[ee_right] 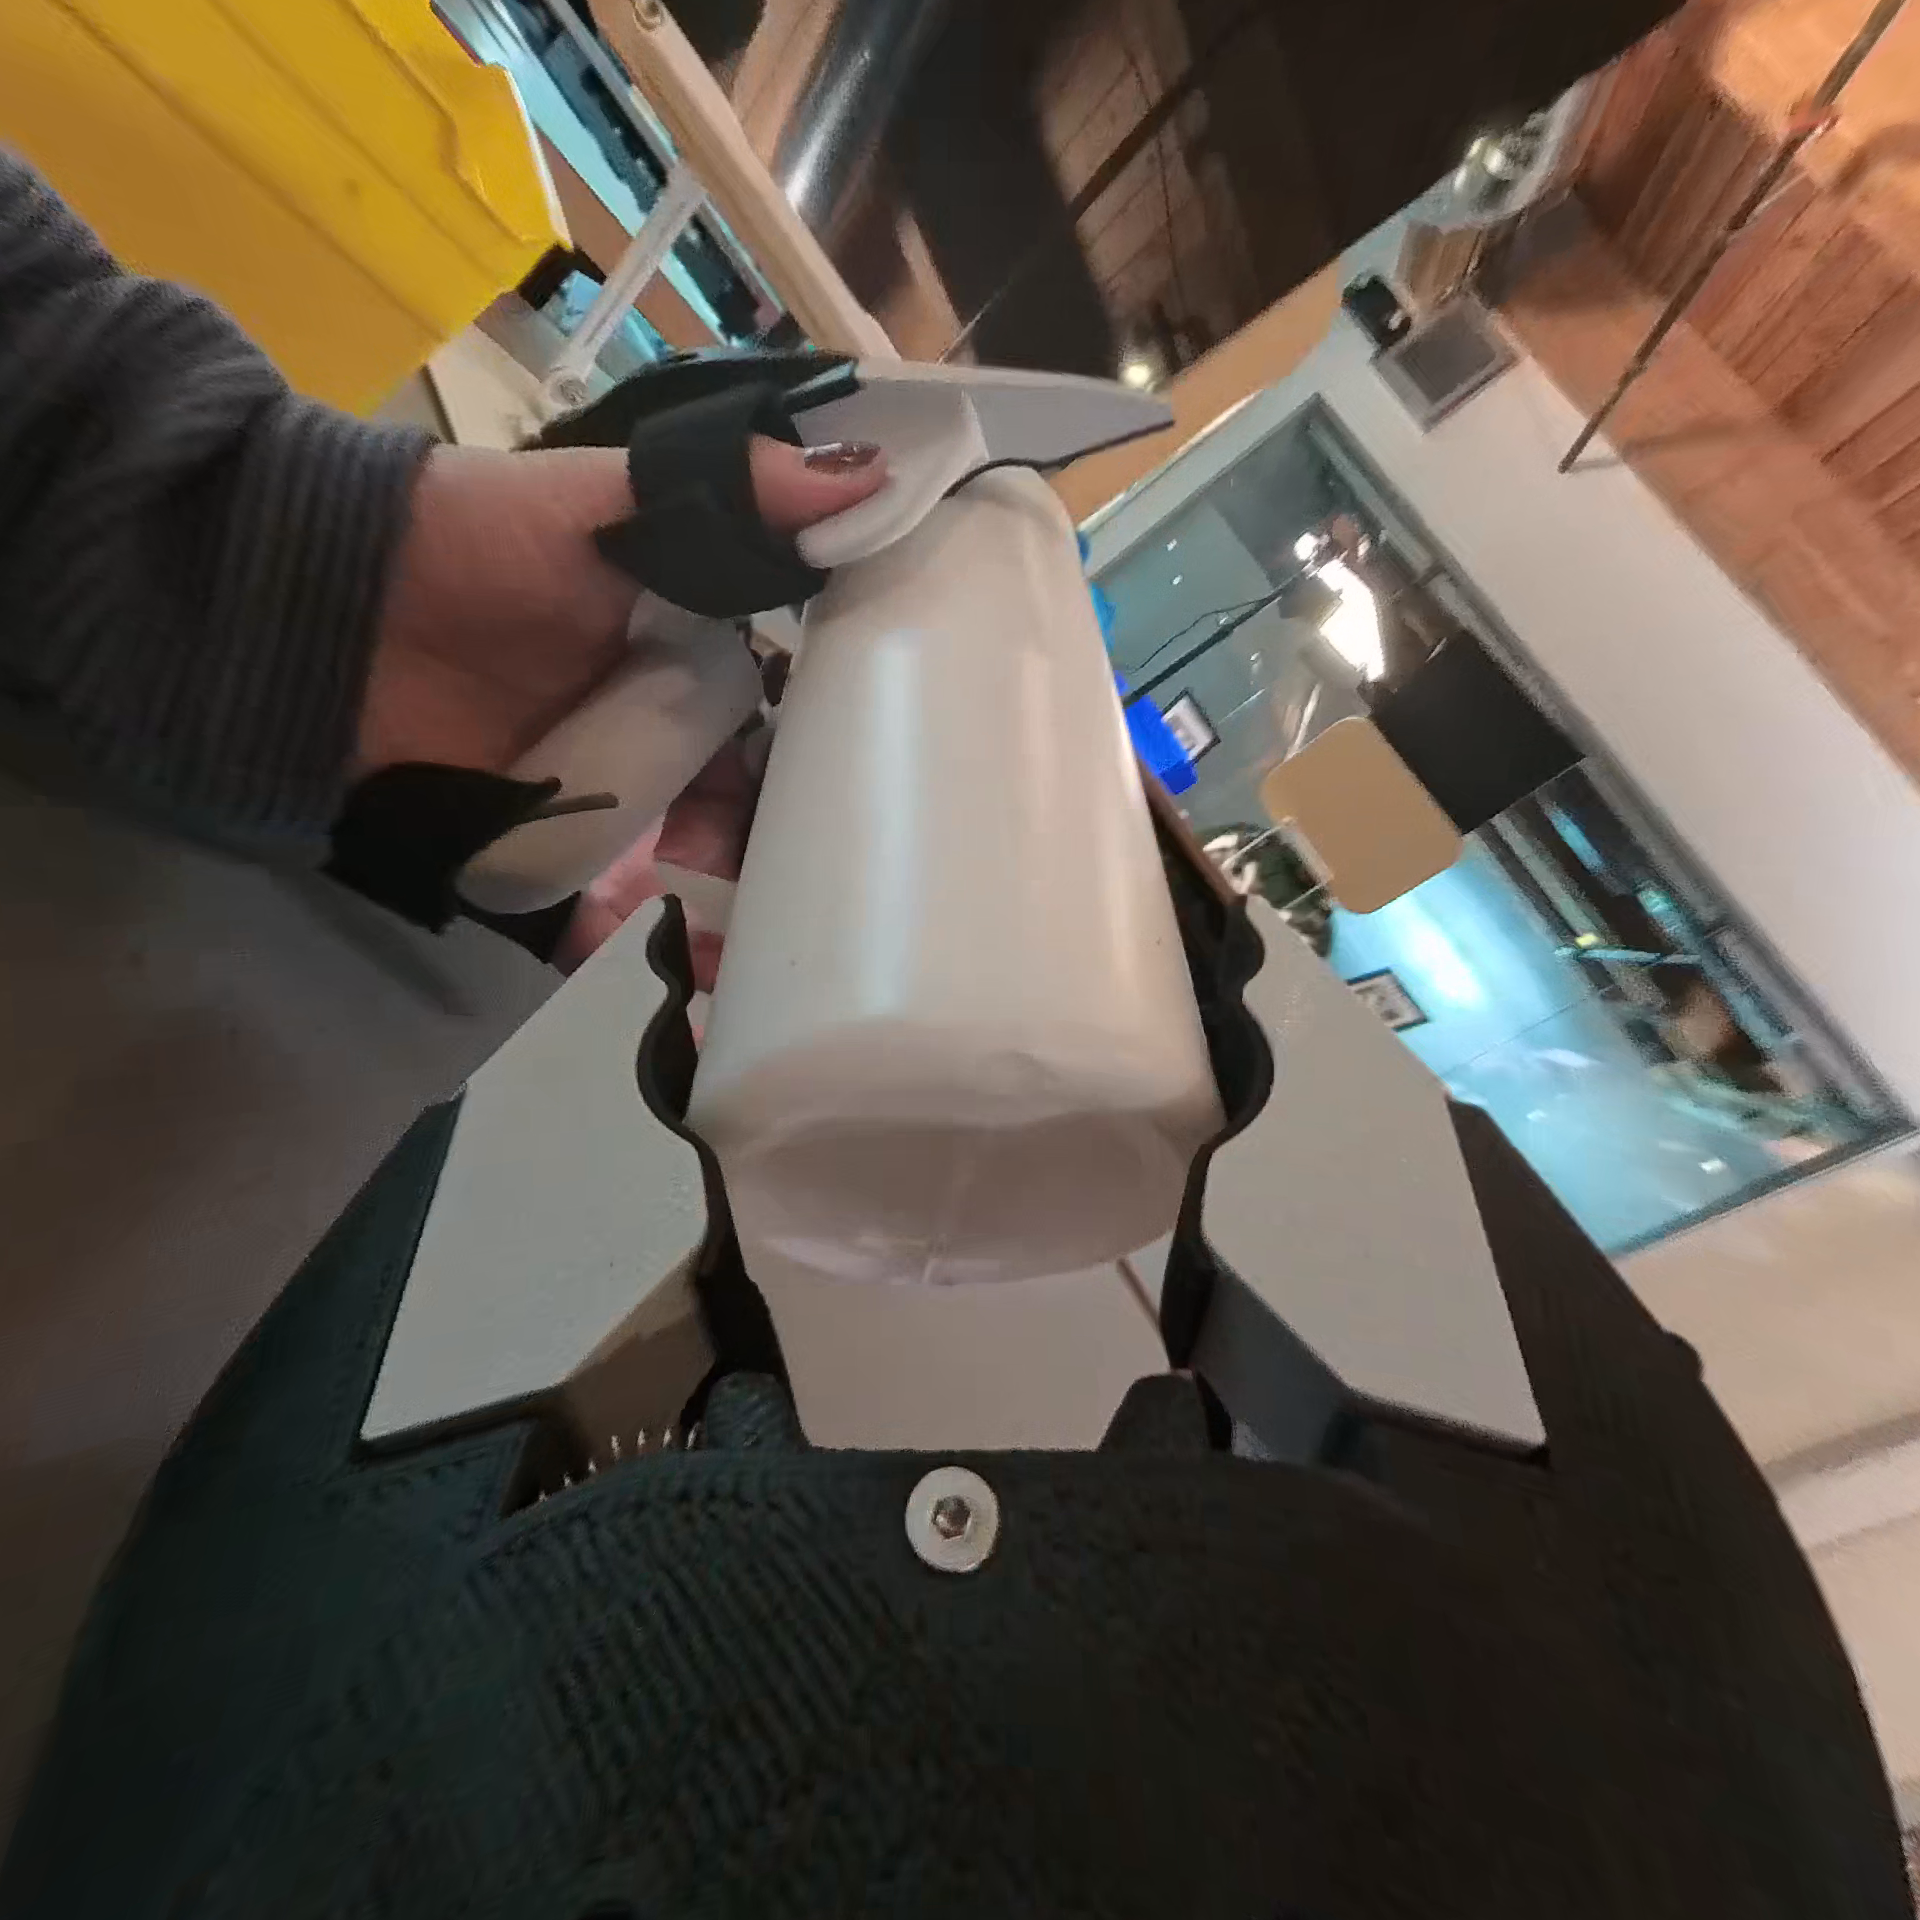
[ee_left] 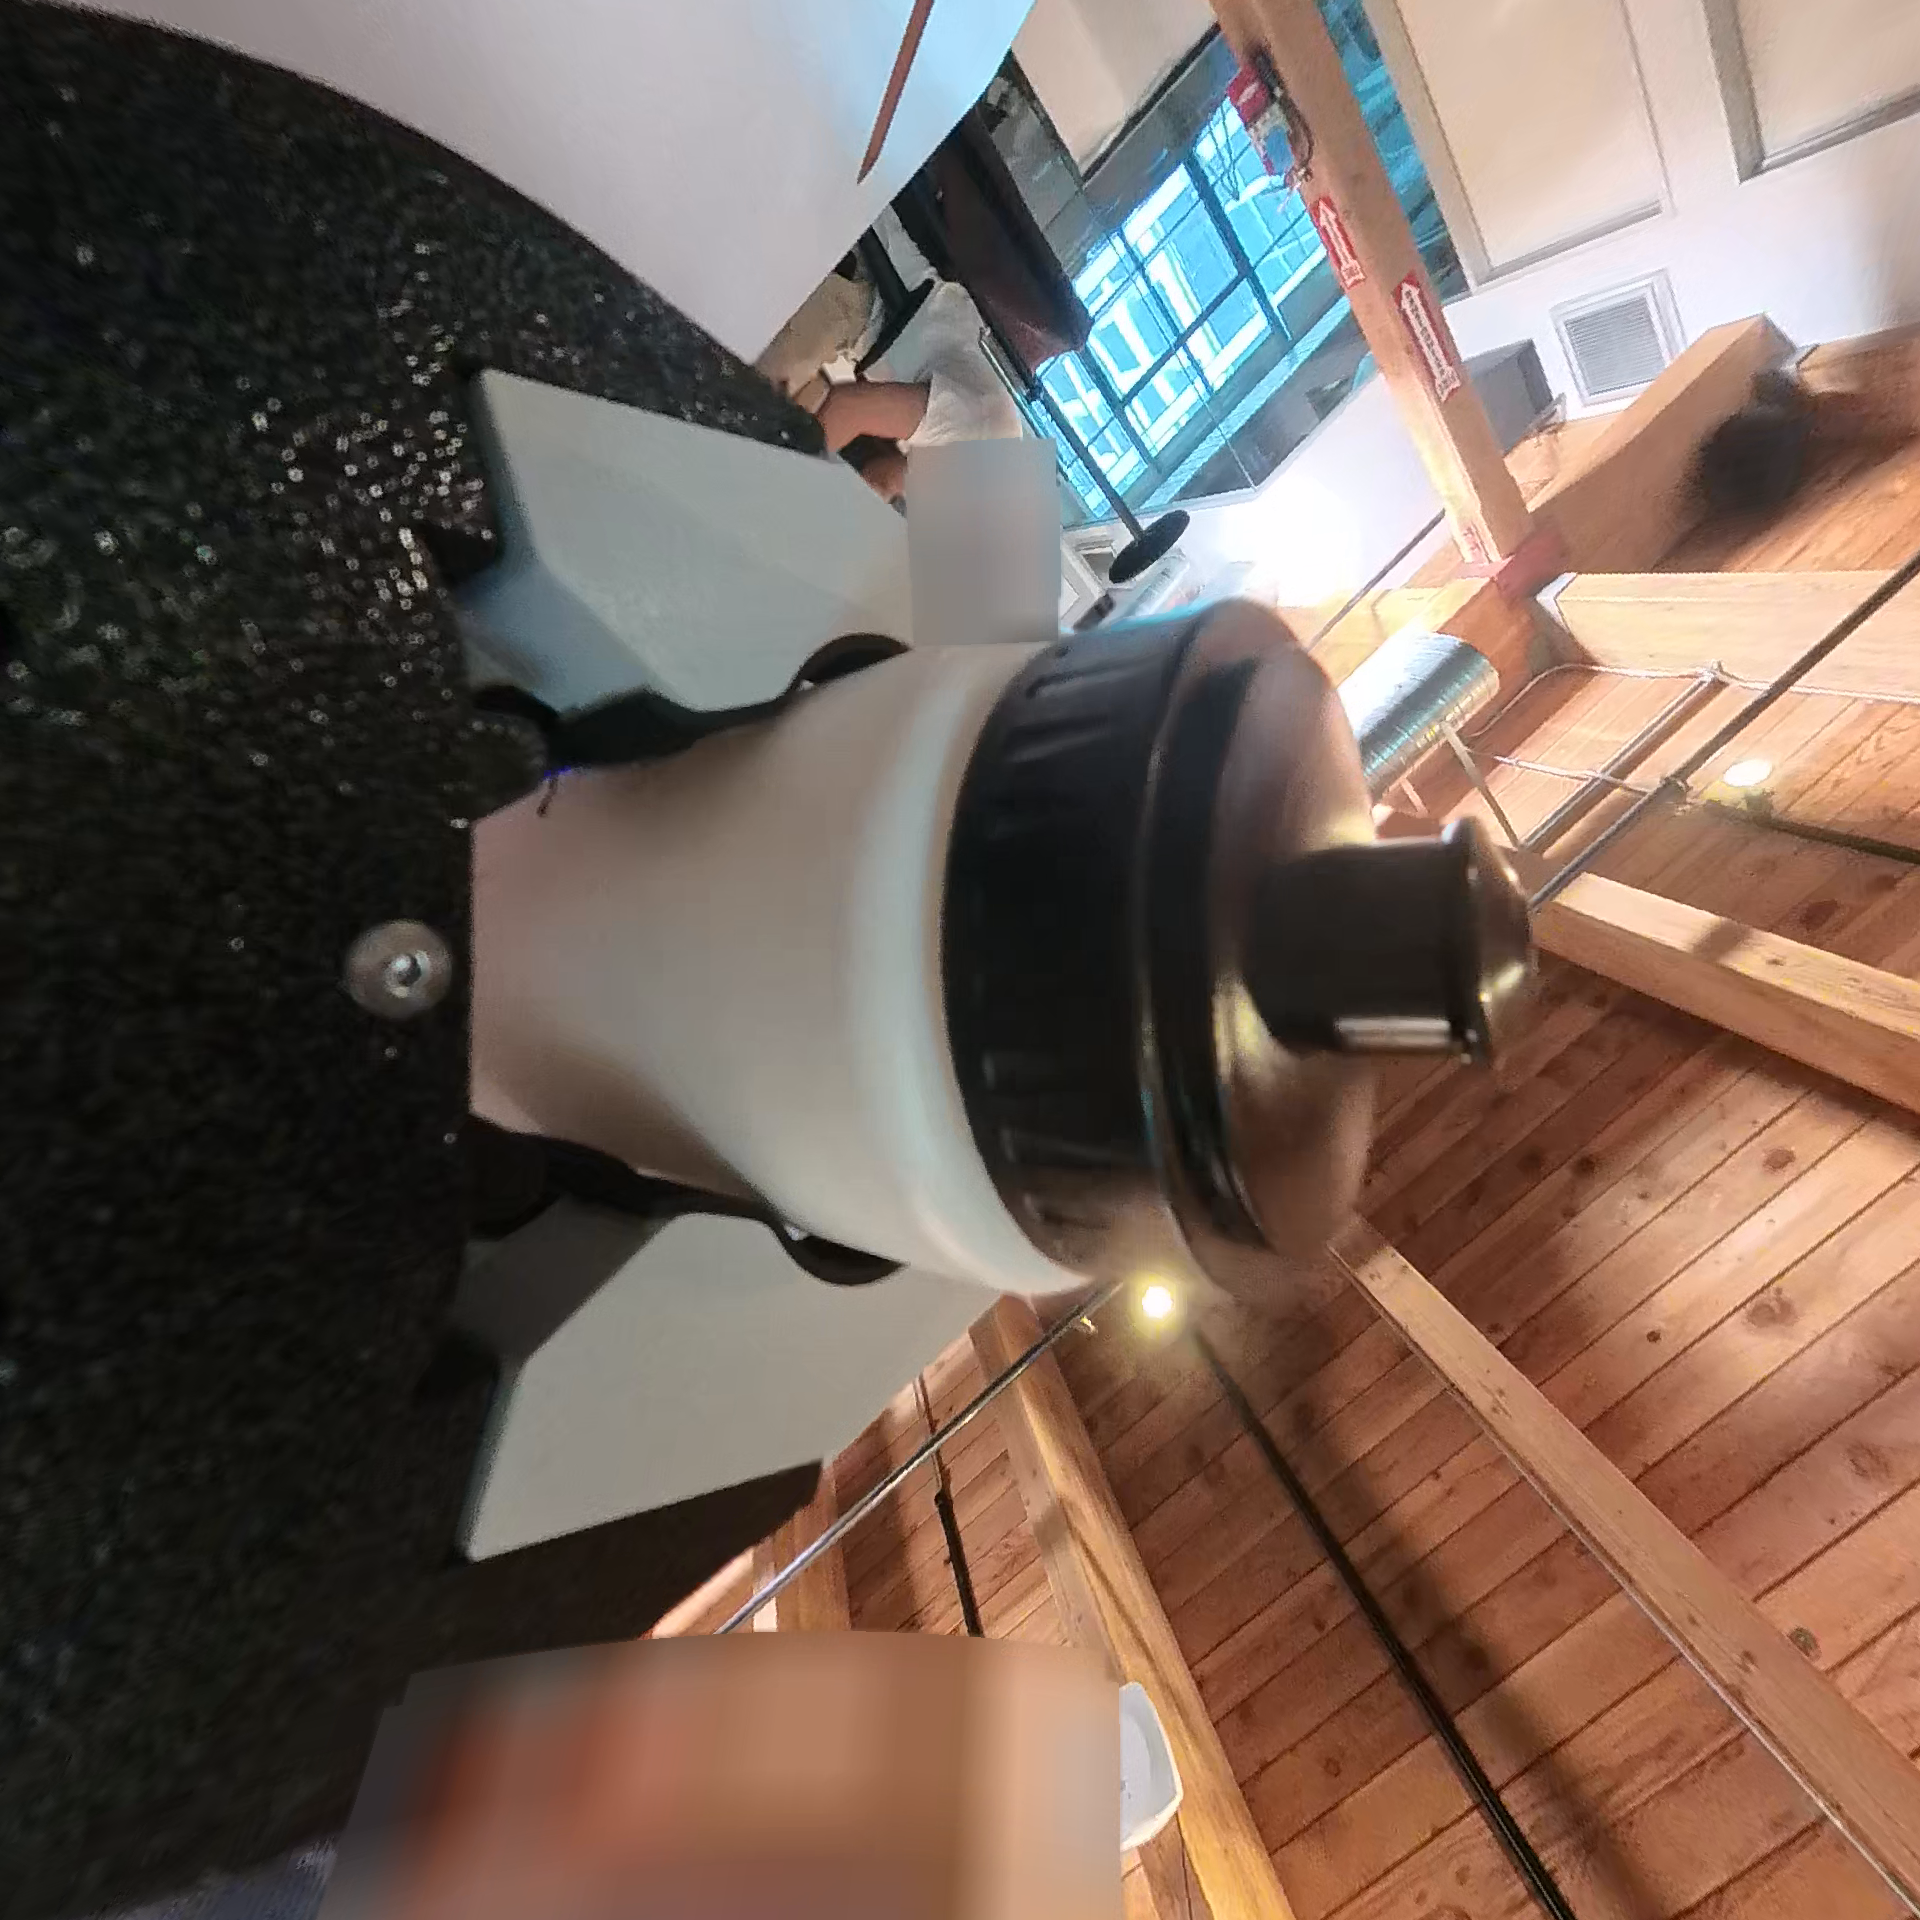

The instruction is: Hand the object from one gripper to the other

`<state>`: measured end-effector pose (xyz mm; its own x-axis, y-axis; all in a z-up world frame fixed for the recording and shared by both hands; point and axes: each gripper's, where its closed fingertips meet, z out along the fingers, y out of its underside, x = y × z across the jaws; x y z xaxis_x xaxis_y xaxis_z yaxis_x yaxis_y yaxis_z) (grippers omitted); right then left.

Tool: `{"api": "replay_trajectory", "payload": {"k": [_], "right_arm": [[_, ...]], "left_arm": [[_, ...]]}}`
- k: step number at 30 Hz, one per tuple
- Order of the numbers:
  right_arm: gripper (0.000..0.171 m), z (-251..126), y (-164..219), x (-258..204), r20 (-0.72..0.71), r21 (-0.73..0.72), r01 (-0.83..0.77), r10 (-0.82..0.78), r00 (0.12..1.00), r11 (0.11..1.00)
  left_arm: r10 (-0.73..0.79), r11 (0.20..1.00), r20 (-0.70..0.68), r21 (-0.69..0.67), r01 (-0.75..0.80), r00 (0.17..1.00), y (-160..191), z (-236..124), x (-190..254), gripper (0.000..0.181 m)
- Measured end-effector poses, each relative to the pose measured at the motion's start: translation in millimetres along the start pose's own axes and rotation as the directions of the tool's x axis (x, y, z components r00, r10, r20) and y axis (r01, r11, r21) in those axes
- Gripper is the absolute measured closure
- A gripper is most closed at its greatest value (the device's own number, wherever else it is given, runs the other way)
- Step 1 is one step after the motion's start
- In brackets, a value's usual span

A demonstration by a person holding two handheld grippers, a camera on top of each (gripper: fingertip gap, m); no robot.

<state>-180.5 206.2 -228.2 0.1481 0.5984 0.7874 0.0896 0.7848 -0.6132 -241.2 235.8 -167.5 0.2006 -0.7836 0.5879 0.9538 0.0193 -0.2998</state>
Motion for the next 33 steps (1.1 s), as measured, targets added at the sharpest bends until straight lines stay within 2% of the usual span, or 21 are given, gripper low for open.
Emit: {"api": "replay_trajectory", "payload": {"k": [1, 2, 3, 4, 6, 9, 11, 15, 20, 23, 27, 29, 33], "right_arm": [[0.072, 0, 1, 0, 0.026, -0.011, -0.060, 0.060, 0.998, 0.998], [0.072, 1, 1, -2, 0.063, -0.022, -0.181, 0.182, 0.981, 0.983], [0.073, 1, -1, -3, 0.116, -0.031, -0.359, 0.360, 0.926, 0.933], [0.073, 1, -4, -4, 0.173, -0.040, -0.530, 0.529, 0.831, 0.847], [0.074, -1, -11, -2, 0.274, -0.072, -0.764, 0.749, 0.603, 0.641], [0.075, -6, -18, 5, 0.356, -0.098, -0.921, 0.878, 0.320, 0.376], [0.075, -11, -19, 12, 0.370, -0.091, -0.952, 0.897, 0.241, 0.293], [0.076, -23, -25, 32, 0.357, -0.022, -0.958, 0.897, 0.260, 0.287], [0.077, -44, -37, 54, 0.281, 0.055, -0.896, 0.854, 0.437, 0.440], [0.077, -62, -47, 72, 0.258, 0.090, -0.869, 0.832, 0.492, 0.486], [0.075, -77, -52, 74, 0.262, 0.023, -0.827, 0.794, 0.548, 0.562], [0.075, -76, -49, 66, 0.272, -0.057, -0.809, 0.789, 0.551, 0.585], [0.065, -64, -34, 58, 0.175, -0.165, -0.716, 0.734, 0.656, 0.679]], "left_arm": [[0.019, 1.000, 0.012, 0.005, -0.019, 1.000, -1, 0, 0, 0.078], [0.064, 0.998, 0.024, 0.020, -0.065, 0.998, -4, 1, 1, 0.077], [0.133, 0.990, 0.039, 0.033, -0.135, 0.990, -6, 1, 4, 0.074], [0.198, 0.979, 0.046, 0.034, -0.200, 0.979, -8, 2, 8, 0.070], [0.251, 0.968, 0.001, 0.008, -0.251, 0.968, -6, 7, 20, 0.068], [0.280, 0.960, -0.045, -0.009, -0.281, 0.959, -6, 9, 30, 0.057], [0.285, 0.958, -0.054, -0.015, -0.287, 0.957, -5, 9, 32, 0.053], [0.294, 0.954, -0.064, -0.031, -0.297, 0.954, -2, 14, 36, 0.055], [0.304, 0.942, -0.095, -0.118, -0.314, 0.948, 17, 39, 48, 0.068], [0.269, 0.950, -0.161, -0.118, -0.290, 0.950, 29, 54, 65, 0.074], [0.260, 0.946, -0.224, -0.134, -0.294, 0.939, 40, 67, 84, 0.077], [0.309, 0.930, -0.220, -0.133, -0.342, 0.925, 41, 71, 92, 0.077], [0.434, 0.864, -0.185, -0.194, -0.465, 0.882, 46, 76, 97, 0.078]]}}
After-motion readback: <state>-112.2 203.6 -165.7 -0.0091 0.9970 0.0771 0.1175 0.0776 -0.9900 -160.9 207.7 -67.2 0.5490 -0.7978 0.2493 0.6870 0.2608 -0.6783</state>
